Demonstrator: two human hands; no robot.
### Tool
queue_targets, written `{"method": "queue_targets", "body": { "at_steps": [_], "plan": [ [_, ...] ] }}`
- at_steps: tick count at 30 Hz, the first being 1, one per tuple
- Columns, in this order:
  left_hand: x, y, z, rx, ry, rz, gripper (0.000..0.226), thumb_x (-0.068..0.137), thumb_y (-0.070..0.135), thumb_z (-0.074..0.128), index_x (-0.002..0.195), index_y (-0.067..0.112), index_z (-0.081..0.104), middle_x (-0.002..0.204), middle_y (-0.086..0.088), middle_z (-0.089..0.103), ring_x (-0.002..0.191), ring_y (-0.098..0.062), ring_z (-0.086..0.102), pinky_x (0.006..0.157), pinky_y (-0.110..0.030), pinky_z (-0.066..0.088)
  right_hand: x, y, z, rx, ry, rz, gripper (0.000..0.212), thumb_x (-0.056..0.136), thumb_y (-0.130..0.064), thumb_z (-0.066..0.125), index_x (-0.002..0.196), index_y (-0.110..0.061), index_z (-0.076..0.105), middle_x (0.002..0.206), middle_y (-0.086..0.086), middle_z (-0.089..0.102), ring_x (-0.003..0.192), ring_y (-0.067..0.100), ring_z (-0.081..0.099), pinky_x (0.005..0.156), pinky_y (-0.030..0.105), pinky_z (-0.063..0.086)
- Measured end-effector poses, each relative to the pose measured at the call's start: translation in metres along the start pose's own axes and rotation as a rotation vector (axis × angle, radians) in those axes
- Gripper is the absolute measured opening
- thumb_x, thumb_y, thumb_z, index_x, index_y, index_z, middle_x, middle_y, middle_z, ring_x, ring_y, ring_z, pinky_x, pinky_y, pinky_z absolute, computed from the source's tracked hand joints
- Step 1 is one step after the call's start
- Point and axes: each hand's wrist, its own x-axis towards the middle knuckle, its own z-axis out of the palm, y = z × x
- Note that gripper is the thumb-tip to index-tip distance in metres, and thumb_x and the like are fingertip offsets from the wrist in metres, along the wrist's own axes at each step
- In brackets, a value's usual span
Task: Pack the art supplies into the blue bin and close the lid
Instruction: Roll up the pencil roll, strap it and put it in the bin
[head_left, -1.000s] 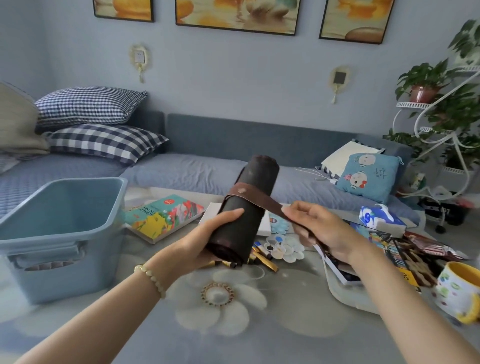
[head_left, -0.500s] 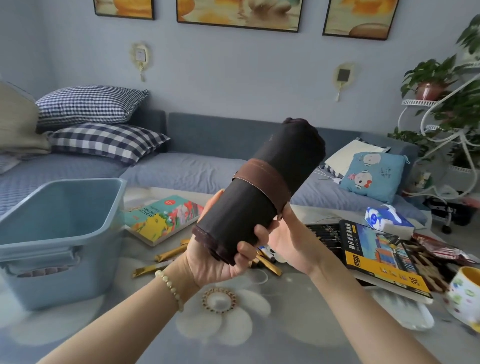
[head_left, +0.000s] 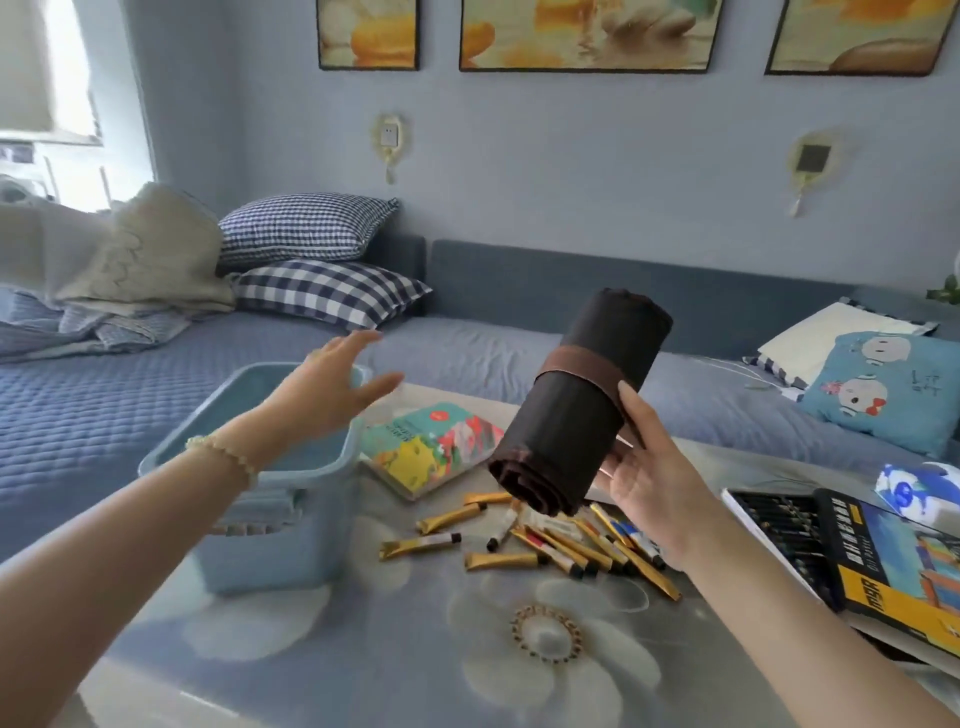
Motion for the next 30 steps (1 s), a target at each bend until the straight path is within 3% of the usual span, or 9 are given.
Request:
{"method": "queue_targets", "body": {
  "at_steps": [4,7,10,13,19,23,26,28,30],
  "plan": [
    [0.009,-0.072,-0.023,0.492,0.024,-0.119,0.086,0.084,0.069,0.044,0.152,0.033,0.006,0.16,-0.005,0.003,0.146,-0.031,0.006,0.116,-0.051,0.01,0.031,0.02,0.048,-0.014,-0.072,0.048,0.048,0.075,-0.038,0.06,0.118,-0.015,0.06,0.102,0.006,0.074,0.09,0.017,0.071,0.075,0.033,0.056],
    [0.014,-0.12,-0.034,0.56,-0.026,-0.293,0.084,0.088,0.067,0.038,0.152,0.03,-0.001,0.16,-0.004,-0.007,0.146,-0.033,0.0,0.116,-0.051,0.007,0.059,0.036,0.096,-0.081,-0.126,0.089,0.048,0.074,-0.04,0.063,0.115,-0.015,0.061,0.097,0.006,0.074,0.086,0.02,0.072,0.08,0.036,0.051],
    [0.02,-0.154,-0.033,0.344,-0.076,-0.448,0.08,0.095,0.045,0.048,0.153,0.021,-0.001,0.155,-0.018,0.018,0.138,-0.04,0.027,0.111,-0.047,0.027,0.088,0.056,0.142,-0.165,-0.13,0.12,0.029,0.077,-0.036,0.066,0.097,-0.016,0.065,0.088,0.003,0.071,0.081,0.021,0.069,0.076,0.034,0.052],
    [0.025,-0.169,-0.022,0.239,-0.149,-0.463,0.071,0.096,0.019,0.045,0.153,0.016,0.003,0.14,-0.02,0.046,0.124,-0.035,0.049,0.098,-0.038,0.039,0.11,0.076,0.171,-0.226,-0.146,0.175,0.023,0.083,-0.034,0.066,0.096,-0.015,0.066,0.092,0.003,0.069,0.09,0.023,0.066,0.082,0.037,0.053],
    [0.022,-0.173,-0.023,0.155,-0.07,-0.337,0.076,0.091,0.006,0.042,0.151,0.036,0.007,0.122,-0.017,0.06,0.1,-0.03,0.06,0.079,-0.031,0.042,0.135,0.105,0.184,-0.468,-0.153,0.273,0.037,0.083,-0.04,0.067,0.105,-0.011,0.065,0.095,0.007,0.066,0.091,0.025,0.064,0.093,0.041,0.052],
    [0.008,-0.159,-0.027,0.077,0.037,-0.282,0.081,0.09,0.0,0.04,0.151,0.037,0.0,0.084,-0.007,0.055,0.063,-0.017,0.049,0.064,-0.029,0.037,0.141,0.12,0.196,-0.66,-0.146,0.374,0.045,0.082,-0.04,0.068,0.115,-0.01,0.062,0.101,0.008,0.065,0.091,0.023,0.064,0.079,0.033,0.055],
    [-0.003,-0.147,-0.028,0.087,0.124,-0.208,0.084,0.09,-0.001,0.04,0.148,0.045,-0.001,0.089,-0.004,0.056,0.074,-0.022,0.054,0.068,-0.03,0.04,0.14,0.141,0.212,-0.904,-0.144,0.437,0.045,0.085,-0.042,0.064,0.119,-0.013,0.057,0.11,0.007,0.061,0.095,0.024,0.057,0.088,0.037,0.044],
    [-0.009,-0.139,-0.027,0.103,0.157,-0.173,0.086,0.09,-0.001,0.04,0.146,0.05,-0.002,0.11,-0.003,0.056,0.096,-0.028,0.055,0.09,-0.045,0.042,0.138,0.16,0.222,-1.016,-0.14,0.484,0.051,0.087,-0.044,0.06,0.126,-0.011,0.052,0.116,0.007,0.06,0.096,0.025,0.057,0.093,0.042,0.039],
    [-0.017,-0.136,-0.027,0.131,0.179,-0.179,0.086,0.09,-0.001,0.04,0.146,0.05,-0.001,0.119,0.001,0.052,0.109,-0.029,0.051,0.099,-0.056,0.036,0.139,0.18,0.227,-1.038,-0.118,0.513,0.062,0.088,-0.043,0.06,0.136,-0.007,0.042,0.129,0.01,0.056,0.107,0.028,0.058,0.084,0.037,0.042]
  ]
}}
